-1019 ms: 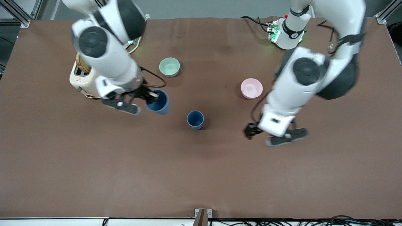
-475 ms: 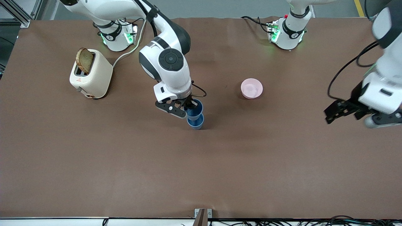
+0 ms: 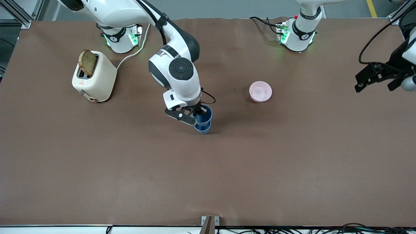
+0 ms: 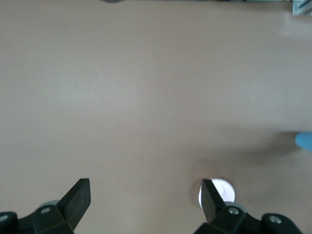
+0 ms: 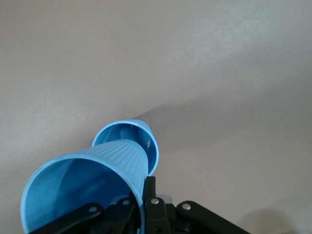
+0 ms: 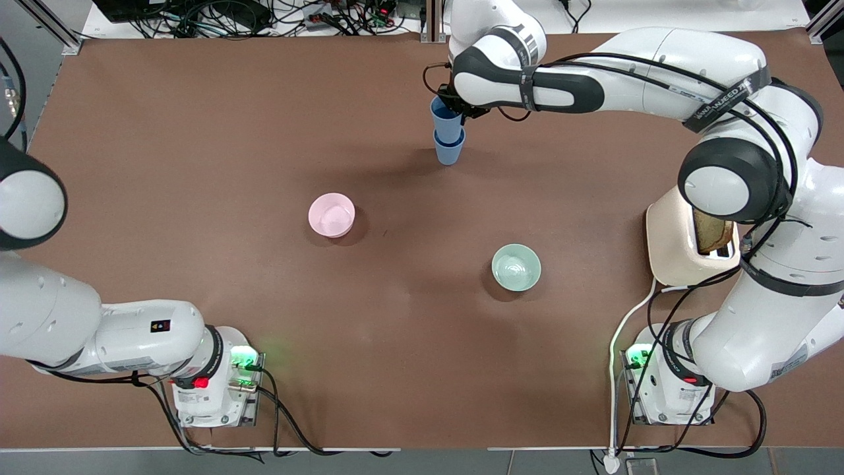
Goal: Stack blue cups with both arms
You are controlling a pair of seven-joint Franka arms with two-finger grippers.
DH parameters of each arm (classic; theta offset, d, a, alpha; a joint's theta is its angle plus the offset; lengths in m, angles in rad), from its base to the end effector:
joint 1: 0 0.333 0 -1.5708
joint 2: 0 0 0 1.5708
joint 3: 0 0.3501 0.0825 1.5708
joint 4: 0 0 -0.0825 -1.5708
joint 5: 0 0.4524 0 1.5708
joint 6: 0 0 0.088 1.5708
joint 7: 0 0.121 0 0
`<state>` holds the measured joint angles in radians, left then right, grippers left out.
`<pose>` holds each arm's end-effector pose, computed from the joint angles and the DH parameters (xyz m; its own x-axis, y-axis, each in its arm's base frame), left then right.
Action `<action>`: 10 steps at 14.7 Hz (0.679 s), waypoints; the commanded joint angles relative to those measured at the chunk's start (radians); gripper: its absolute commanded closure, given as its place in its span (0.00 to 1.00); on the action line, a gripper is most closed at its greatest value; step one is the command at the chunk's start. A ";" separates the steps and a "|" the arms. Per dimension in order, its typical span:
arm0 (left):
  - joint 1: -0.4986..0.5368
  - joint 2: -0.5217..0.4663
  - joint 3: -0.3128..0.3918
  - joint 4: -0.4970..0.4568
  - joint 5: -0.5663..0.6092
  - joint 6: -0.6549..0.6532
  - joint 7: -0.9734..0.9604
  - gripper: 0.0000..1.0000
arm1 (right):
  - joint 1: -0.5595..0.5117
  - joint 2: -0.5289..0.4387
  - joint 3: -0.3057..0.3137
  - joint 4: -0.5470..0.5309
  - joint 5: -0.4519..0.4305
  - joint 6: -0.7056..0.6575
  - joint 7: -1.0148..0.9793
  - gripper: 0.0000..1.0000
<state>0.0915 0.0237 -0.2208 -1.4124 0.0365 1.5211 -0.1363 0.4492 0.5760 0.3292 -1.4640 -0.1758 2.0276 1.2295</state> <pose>0.6213 -0.0742 0.7109 0.9960 0.0098 0.0889 0.0115 -0.9998 -0.0191 0.5977 0.5130 0.3468 0.9106 -0.4133 -0.0102 -0.4134 -0.9102 -0.0247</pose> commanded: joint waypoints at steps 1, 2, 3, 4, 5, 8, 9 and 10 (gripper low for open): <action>-0.018 -0.102 0.075 -0.131 -0.024 0.004 0.052 0.00 | -0.003 0.001 0.005 0.005 -0.021 0.002 0.019 0.99; -0.027 -0.119 0.098 -0.149 -0.024 0.001 0.067 0.00 | 0.000 0.005 0.005 0.007 -0.022 0.003 0.019 0.99; -0.026 -0.128 0.103 -0.166 -0.024 0.001 0.070 0.00 | 0.000 0.007 0.005 0.005 -0.022 0.009 0.019 0.99; -0.027 -0.140 0.103 -0.181 -0.024 -0.002 0.070 0.00 | 0.002 0.010 0.005 0.004 -0.027 0.020 0.019 0.99; -0.024 -0.143 0.103 -0.192 -0.024 -0.007 0.070 0.00 | 0.002 0.013 0.005 0.004 -0.027 0.022 0.019 0.99; -0.024 -0.134 0.095 -0.178 -0.021 -0.007 0.069 0.00 | 0.000 0.019 0.005 0.004 -0.036 0.023 0.019 0.99; -0.026 -0.134 0.092 -0.178 -0.021 -0.007 0.070 0.00 | -0.003 0.019 0.005 0.004 -0.042 0.023 0.019 0.99; -0.027 -0.134 0.090 -0.180 -0.023 -0.009 0.061 0.00 | -0.001 0.025 0.005 0.004 -0.044 0.025 0.019 0.99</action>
<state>0.0692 -0.0945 -0.1295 -1.5821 0.0258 1.5166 -0.0744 0.4494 0.5918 0.3290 -1.4637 -0.1899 2.0430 1.2295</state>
